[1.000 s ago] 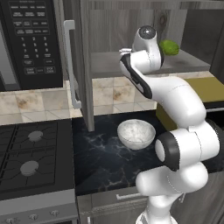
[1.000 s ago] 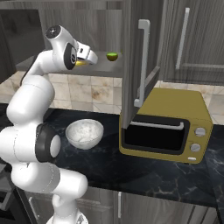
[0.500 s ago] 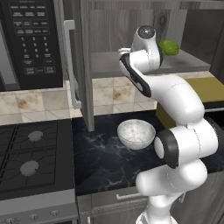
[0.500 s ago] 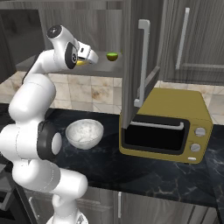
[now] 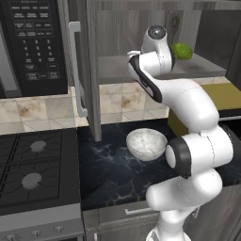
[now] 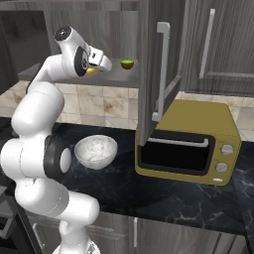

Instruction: Open the cabinet. Pick the banana and kiwi from the cabinet and place them into the bowl. Then close the cabinet.

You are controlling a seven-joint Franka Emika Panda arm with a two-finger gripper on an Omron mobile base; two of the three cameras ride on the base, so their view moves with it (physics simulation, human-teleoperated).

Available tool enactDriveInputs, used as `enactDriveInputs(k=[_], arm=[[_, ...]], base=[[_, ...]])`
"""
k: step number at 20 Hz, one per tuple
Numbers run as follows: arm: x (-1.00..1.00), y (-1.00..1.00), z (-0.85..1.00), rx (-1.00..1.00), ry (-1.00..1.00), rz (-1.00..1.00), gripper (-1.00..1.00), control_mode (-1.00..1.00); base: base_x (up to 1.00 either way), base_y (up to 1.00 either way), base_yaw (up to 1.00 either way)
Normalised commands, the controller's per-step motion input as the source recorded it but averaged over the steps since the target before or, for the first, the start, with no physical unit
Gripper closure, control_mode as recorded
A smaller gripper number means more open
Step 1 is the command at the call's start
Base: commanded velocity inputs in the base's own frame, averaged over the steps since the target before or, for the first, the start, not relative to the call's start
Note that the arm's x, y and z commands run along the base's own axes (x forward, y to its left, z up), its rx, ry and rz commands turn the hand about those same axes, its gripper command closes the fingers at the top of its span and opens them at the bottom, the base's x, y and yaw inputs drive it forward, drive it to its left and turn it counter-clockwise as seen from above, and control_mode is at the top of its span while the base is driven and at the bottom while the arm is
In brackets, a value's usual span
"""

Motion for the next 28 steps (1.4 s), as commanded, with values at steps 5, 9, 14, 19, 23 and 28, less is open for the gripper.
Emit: enactDriveInputs(k=[5, 9, 14, 19, 23, 28], arm=[[0.00, 0.00, -0.05, 0.00, 0.00, 0.00, 1.00, -1.00], [-0.02, 0.00, -0.09, 0.00, -0.14, 0.00, 1.00, -1.00], [-0.18, 0.00, 0.00, 0.00, -0.20, 0.00, 1.00, -1.00], [-0.32, 0.00, 0.00, 0.00, -0.06, -0.01, 1.00, -1.00], [-0.50, 0.00, 0.13, 0.00, 0.00, -0.02, 1.00, -1.00], [-0.61, 0.00, 0.29, 0.00, 0.07, -0.02, 1.00, -1.00]], base=[[0.00, 0.00, 0.00], [0.00, 0.00, 0.00], [0.00, 0.00, 0.00], [0.00, 0.00, 0.00], [0.00, 0.00, 0.00], [0.00, 0.00, 0.00]])
